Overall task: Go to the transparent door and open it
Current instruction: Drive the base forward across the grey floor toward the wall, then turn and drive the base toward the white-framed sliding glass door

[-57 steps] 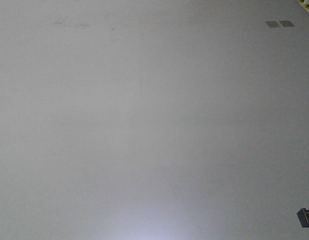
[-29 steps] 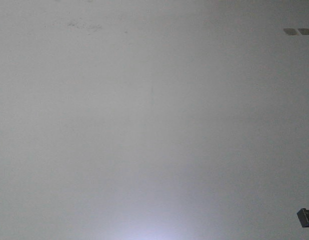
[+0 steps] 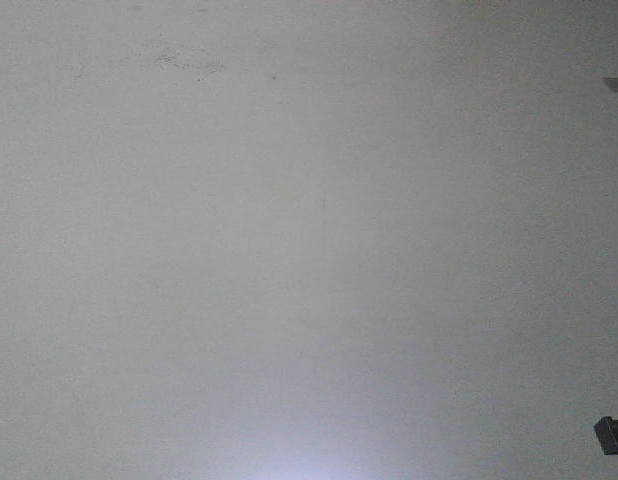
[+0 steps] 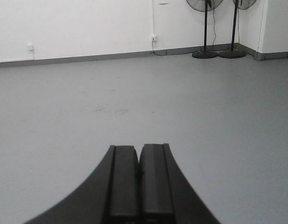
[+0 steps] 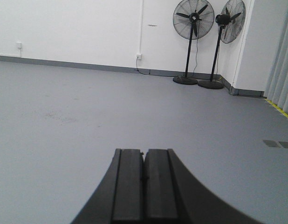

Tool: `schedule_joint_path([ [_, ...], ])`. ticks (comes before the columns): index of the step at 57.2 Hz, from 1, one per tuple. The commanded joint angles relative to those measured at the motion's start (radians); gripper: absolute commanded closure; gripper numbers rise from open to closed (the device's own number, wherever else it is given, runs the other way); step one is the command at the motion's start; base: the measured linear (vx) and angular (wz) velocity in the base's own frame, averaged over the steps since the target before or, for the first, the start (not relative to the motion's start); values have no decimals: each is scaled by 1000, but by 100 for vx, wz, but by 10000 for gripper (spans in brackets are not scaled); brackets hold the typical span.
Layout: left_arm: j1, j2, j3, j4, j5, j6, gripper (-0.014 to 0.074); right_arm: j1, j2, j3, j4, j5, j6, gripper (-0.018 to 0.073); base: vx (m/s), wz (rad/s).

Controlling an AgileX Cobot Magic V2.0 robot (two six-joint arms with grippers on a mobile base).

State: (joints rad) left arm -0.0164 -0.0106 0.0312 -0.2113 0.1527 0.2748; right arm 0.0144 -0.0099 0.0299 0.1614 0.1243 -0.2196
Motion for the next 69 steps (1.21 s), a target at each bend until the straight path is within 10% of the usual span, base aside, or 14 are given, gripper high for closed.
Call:
schedule_joint_path([
  [1,-5,-15,15,-12,-87,-7,599,-6,-17,4,2,-80,-1,561,34,6],
  [69,-5,-15,15,-12,-86,-7,599,-6,-16,4,2,-80,-1,561,46,30],
])
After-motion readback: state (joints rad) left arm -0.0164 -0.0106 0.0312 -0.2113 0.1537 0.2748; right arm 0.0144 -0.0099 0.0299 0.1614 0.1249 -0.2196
